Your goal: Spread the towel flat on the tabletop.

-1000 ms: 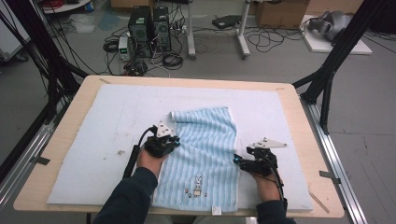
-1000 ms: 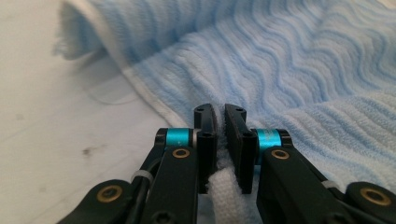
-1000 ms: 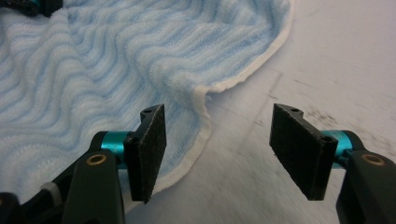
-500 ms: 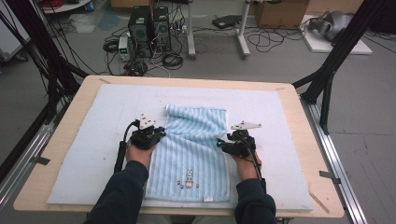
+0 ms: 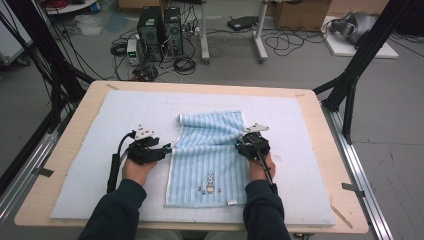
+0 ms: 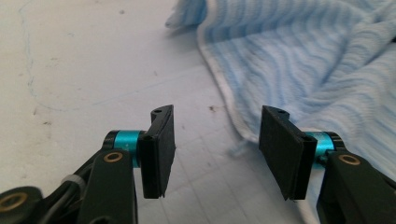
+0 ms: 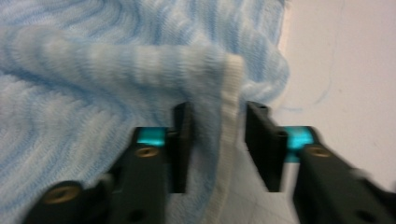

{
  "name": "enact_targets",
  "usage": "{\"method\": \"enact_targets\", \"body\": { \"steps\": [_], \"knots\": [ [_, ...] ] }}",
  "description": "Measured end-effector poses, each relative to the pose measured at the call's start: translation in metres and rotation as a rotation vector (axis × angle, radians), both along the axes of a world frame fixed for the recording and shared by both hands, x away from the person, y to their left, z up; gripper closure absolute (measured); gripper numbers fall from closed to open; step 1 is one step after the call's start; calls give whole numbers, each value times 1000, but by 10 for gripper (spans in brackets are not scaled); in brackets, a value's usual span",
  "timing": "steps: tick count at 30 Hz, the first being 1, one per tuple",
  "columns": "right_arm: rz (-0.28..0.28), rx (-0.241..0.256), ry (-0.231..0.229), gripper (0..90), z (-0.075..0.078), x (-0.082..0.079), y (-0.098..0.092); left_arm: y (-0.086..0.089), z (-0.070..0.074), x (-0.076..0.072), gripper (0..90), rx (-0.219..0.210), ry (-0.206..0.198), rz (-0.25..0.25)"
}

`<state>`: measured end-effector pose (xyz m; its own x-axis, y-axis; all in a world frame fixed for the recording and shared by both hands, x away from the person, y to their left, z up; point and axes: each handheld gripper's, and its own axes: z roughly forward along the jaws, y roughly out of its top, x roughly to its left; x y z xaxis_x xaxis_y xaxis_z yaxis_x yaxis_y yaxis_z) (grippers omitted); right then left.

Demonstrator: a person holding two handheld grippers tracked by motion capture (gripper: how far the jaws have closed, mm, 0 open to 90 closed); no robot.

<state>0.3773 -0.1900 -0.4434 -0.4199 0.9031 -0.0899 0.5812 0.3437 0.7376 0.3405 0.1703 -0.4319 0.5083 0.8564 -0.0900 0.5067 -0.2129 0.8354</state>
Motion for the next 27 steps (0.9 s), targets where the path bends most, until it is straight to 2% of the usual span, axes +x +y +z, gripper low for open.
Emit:
{"method": "enact_targets", "body": {
  "steps": [2, 4, 7, 10, 11, 12, 15, 18, 22, 27],
  "knots": [
    [4, 39, -18, 507, 5, -7, -6, -1, -1, -7, 448, -5, -1, -41],
    [24, 88, -39, 481, 10, -19, -13, -3, -2, -12, 438, 2, 31, -101],
    [66, 113, -46, 448, 14, -36, -20, -6, -4, -25, 446, -24, 24, -143],
    [101, 112, -66, 437, 16, -56, -25, -6, -7, -34, 447, -17, 51, -160],
    [104, 108, -57, 429, 16, -63, -26, -6, -8, -40, 444, -41, 46, -153],
    [109, 106, -51, 417, 16, -69, -26, -6, -9, -46, 446, -47, 47, -147],
    [130, 98, -56, 410, 18, -90, -27, -5, -9, -61, 444, -53, 46, -139],
    [145, 97, -65, 433, 18, -112, -30, -8, -10, -77, 454, -55, 61, -146],
    [163, 98, -25, 486, 8, -136, -33, -18, -12, -97, 515, -30, 76, -187],
    [180, 94, 23, 524, 0, -152, -31, -34, -18, -112, 532, 3, 101, -196]
  ]
}}
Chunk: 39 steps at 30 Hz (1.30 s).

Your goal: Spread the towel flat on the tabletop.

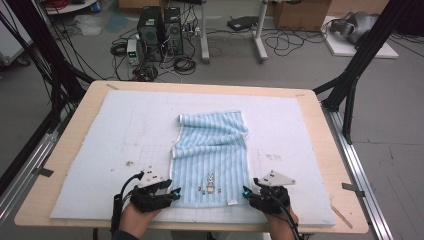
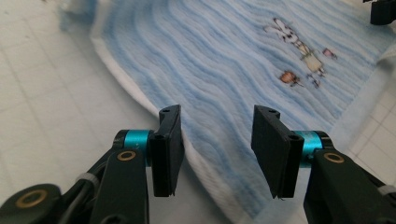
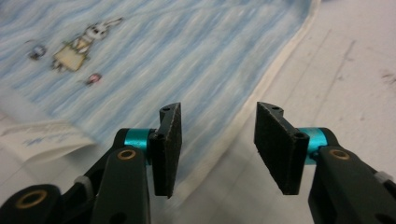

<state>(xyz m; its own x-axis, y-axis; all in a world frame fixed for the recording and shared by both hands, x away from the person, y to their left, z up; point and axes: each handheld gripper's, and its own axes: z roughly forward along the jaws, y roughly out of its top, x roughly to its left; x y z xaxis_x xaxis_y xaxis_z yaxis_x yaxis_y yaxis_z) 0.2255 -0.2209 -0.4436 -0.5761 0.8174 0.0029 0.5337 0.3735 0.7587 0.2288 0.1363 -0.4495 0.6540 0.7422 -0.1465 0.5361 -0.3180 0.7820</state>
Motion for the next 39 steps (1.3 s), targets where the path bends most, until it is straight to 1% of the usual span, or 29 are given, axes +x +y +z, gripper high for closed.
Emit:
{"method": "enact_targets", "body": {
  "steps": [2, 3, 4, 5, 6, 7, 8, 9, 11, 13, 14, 15, 18, 20, 24, 25, 27, 29, 30, 31, 32, 33, 35, 36, 37, 38, 39],
  "knots": [
    [-3, -11, 23, 529, -4, -3, 2, -5, -2, -5, 514, 18, -30, 26],
    [-10, 10, 22, 540, -6, -4, 0, -7, -3, -7, 520, 28, -45, 41],
    [-16, 24, 23, 560, -6, -5, -1, -8, -4, -10, 563, 52, -73, 68],
    [-22, 35, 24, 611, -7, -6, -2, -8, -4, -12, 643, 54, -87, 77],
    [-12, 46, 20, 672, -8, -7, -3, -8, -5, -13, 721, 30, -76, 72],
    [-5, 62, 26, 747, -8, -8, -4, -8, -5, -14, 829, 16, -64, 64],
    [8, 77, 37, 820, -8, -9, -5, -8, -5, -16, 848, 21, -66, 65],
    [21, 84, 40, 846, -8, -10, -6, -8, -4, -18, 853, 21, -63, 59],
    [39, 61, 31, 853, -7, -15, -6, -6, -3, -22, 855, 11, -47, 44],
    [59, 50, 29, 855, -6, -21, -7, -4, -4, -27, 855, -5, -39, 29],
    [70, 39, 25, 855, -6, -24, -7, -2, -4, -29, 855, -6, -38, 22],
    [76, 38, 23, 855, -5, -27, -7, 0, -4, -34, 855, -12, -35, 9],
    [102, 41, -1, 853, -2, -42, -7, 5, -4, -48, 854, -18, -38, -16],
    [118, 32, -13, 852, 0, -53, -7, 8, -5, -57, 854, -24, -37, -30],
    [150, 15, -17, 853, 4, -77, -6, 12, -7, -75, 853, -36, -38, -60],
    [156, 12, -20, 853, 5, -81, -6, 14, -7, -81, 853, -39, -32, -74],
    [169, 13, -18, 850, 7, -93, -6, 17, -8, -89, 853, -46, -33, -83],
    [174, 16, -19, 830, 9, -104, -5, 20, -7, -93, 839, -54, -35, -86],
    [174, 22, -26, 778, 9, -108, -5, 21, -7, -92, 755, -58, -40, -76],
    [162, 29, -31, 726, 9, -109, -6, 22, -6, -90, 646, -61, -52, -50],
    [139, 41, -36, 656, 10, -108, -6, 24, -4, -87, 497, -70, -62, -25],
    [111, 43, -46, 574, 10, -105, -8, 26, -2, -83, 446, -88, -68, -6],
    [44, 77, -60, 484, 12, -95, -12, 29, 2, -74, 443, -103, -77, 17],
    [20, 90, -64, 474, 13, -90, -14, 30, 6, -67, 437, -115, -83, 31],
    [-11, 107, -69, 468, 13, -82, -16, 31, 8, -61, 438, -125, -87, 39],
    [-32, 119, -75, 462, 13, -75, -17, 30, 9, -54, 438, -133, -83, 47],
    [-47, 127, -66, 463, 13, -67, -17, 29, 10, -47, 438, -136, -77, 52]
  ]
}}
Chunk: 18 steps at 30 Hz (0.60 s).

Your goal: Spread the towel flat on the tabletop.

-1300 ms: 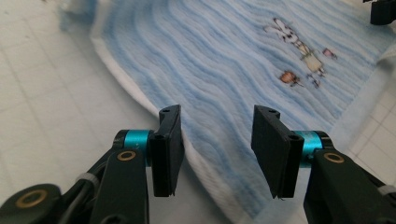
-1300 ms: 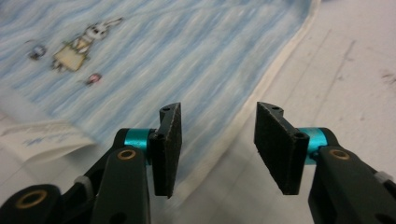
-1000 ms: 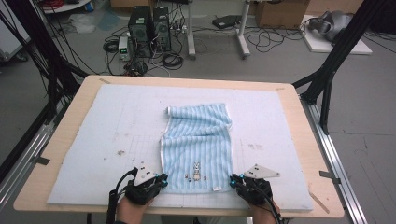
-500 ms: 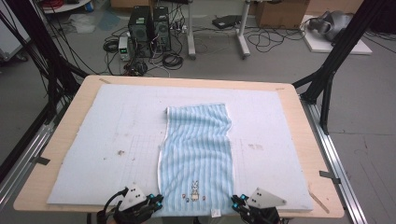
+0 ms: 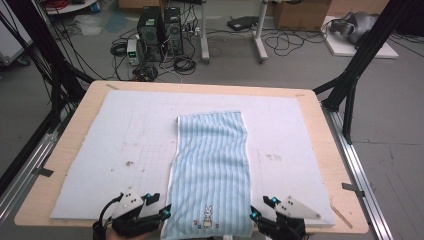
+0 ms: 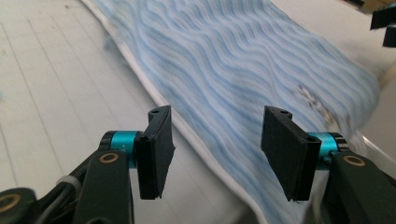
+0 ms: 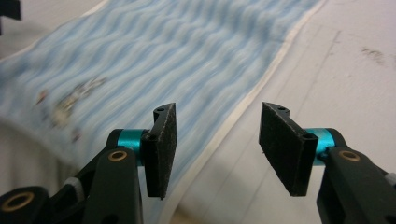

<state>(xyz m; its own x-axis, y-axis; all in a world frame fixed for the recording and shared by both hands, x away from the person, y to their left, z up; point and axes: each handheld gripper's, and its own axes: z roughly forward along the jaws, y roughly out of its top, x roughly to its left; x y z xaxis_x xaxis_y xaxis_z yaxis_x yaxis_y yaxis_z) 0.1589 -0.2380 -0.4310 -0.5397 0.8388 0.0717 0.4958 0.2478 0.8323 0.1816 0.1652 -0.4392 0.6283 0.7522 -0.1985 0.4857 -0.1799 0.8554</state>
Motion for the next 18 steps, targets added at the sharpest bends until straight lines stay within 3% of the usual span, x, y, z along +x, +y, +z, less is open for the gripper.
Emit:
{"method": "enact_targets", "body": {
  "steps": [5, 9, 10, 12, 14, 15, 16, 18],
  "knots": [
    [-33, -22, 49, 495, -10, 36, 7, -15, -1, 35, 459, -4, 40, 3],
    [-38, -82, 86, 500, -20, 49, 14, -31, -10, 52, 517, 35, 81, -22],
    [-39, -75, 80, 505, -21, 50, 14, -35, -13, 54, 539, 58, 88, -28],
    [-41, -76, 80, 516, -21, 50, 13, -39, -15, 52, 575, 90, 49, -10],
    [-30, -88, 77, 596, -21, 49, 13, -38, -15, 50, 675, 114, 36, 7],
    [-22, -78, 80, 648, -21, 48, 12, -37, -15, 49, 794, 125, 32, -2],
    [-12, -69, 85, 714, -21, 47, 11, -37, -15, 47, 849, 122, 35, -3],
    [22, -56, 91, 840, -21, 44, 10, -35, -15, 43, 866, 121, 42, -13]
  ]
}}
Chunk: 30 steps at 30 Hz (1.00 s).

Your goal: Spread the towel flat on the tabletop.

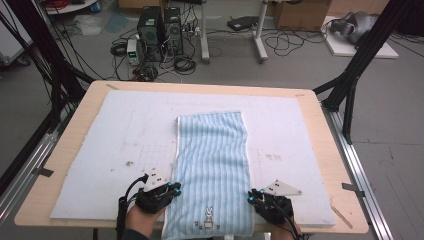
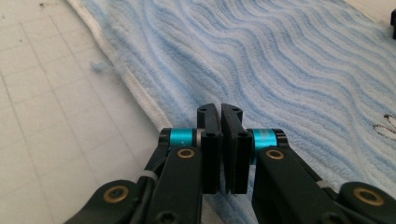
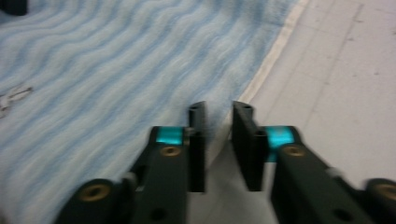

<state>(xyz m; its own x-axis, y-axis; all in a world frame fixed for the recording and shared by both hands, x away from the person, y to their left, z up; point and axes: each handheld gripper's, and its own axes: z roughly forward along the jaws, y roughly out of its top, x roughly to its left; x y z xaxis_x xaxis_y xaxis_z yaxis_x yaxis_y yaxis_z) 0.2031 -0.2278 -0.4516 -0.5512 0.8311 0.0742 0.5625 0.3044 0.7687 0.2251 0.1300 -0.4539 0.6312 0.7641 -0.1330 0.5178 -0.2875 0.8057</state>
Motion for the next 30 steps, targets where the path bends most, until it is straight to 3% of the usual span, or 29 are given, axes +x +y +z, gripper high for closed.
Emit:
{"method": "enact_targets", "body": {
  "steps": [4, 13, 14, 15, 17, 21, 25, 30],
  "knots": [
    [35, -23, -12, 871, 1, -10, 3, 6, 1, -11, 868, -4, 8, -25],
    [75, -2, -41, 848, 8, -43, 1, 20, -3, -43, 863, -33, -20, -63],
    [66, 5, -43, 828, 9, -49, 1, 22, -3, -45, 845, -48, -20, -61],
    [61, 10, -52, 774, 9, -52, -1, 23, -2, -45, 765, -66, -19, -52],
    [43, 20, -66, 723, 12, -54, -3, 27, 3, -42, 589, -99, -30, -15],
    [-10, 47, -85, 608, 16, -42, -7, 30, 15, -29, 457, -162, -68, 23],
    [-56, 60, -100, 492, 16, -23, -9, 26, 24, -10, 425, -171, -77, 17],
    [-80, 41, -83, 439, 14, 1, -7, 18, 22, 14, 429, -172, -34, 18]
  ]
}}
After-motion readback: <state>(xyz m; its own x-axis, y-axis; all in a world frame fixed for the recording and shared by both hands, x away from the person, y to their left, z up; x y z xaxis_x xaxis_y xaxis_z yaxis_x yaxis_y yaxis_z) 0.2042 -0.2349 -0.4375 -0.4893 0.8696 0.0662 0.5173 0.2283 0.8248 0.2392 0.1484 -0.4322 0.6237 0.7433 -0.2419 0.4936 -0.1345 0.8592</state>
